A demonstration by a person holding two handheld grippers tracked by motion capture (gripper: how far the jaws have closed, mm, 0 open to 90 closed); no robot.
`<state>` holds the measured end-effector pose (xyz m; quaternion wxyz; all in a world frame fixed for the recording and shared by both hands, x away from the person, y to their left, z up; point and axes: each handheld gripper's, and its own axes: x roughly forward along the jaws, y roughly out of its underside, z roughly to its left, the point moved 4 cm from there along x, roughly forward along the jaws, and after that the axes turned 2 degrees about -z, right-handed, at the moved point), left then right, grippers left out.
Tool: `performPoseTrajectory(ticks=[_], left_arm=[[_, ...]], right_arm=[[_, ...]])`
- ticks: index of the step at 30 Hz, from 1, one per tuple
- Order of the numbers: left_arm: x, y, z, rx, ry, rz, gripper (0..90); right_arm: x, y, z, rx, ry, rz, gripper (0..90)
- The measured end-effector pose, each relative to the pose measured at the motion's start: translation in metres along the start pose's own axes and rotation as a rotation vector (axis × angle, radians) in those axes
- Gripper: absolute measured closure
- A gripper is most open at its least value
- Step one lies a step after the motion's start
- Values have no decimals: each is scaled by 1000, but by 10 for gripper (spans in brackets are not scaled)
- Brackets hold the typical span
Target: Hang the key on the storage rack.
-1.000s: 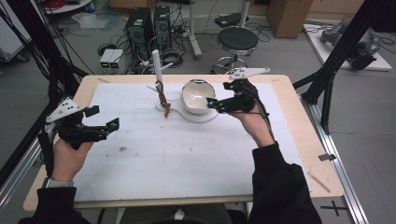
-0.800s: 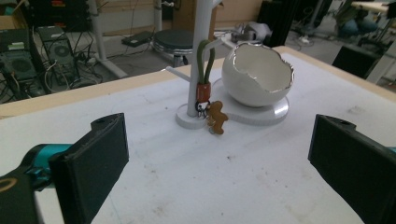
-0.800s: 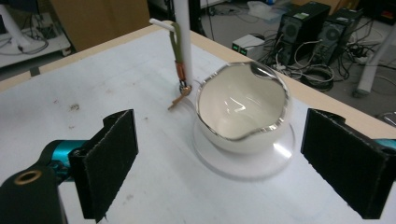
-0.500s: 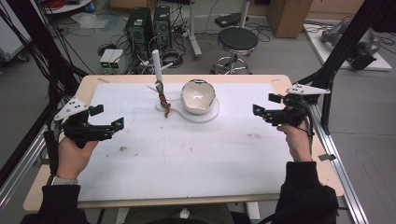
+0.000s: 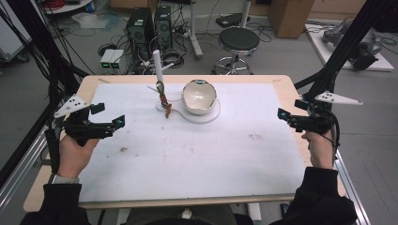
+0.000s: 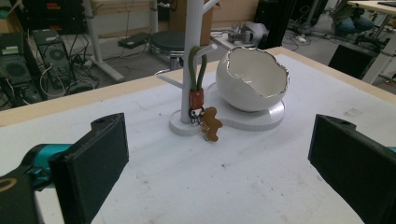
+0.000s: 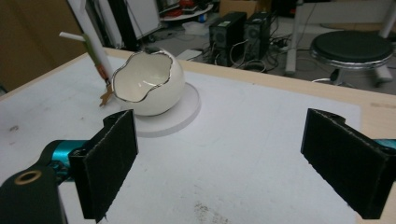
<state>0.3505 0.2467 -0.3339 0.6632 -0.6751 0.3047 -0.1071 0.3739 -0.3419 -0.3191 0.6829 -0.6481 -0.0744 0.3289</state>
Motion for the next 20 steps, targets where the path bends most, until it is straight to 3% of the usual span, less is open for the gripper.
performPoseTrajectory(ticks=[7, 8, 20], left_arm=[[1, 1, 3, -12, -16, 18, 55], [2, 0, 2, -12, -12, 12, 55], [9, -7, -11, 9, 105, -31, 55]], right_arm=[[-6, 1, 2, -17, -12, -5, 108], [-6, 2, 4, -39, -29, 4, 108], [-5, 5, 7, -57, 2, -7, 108]])
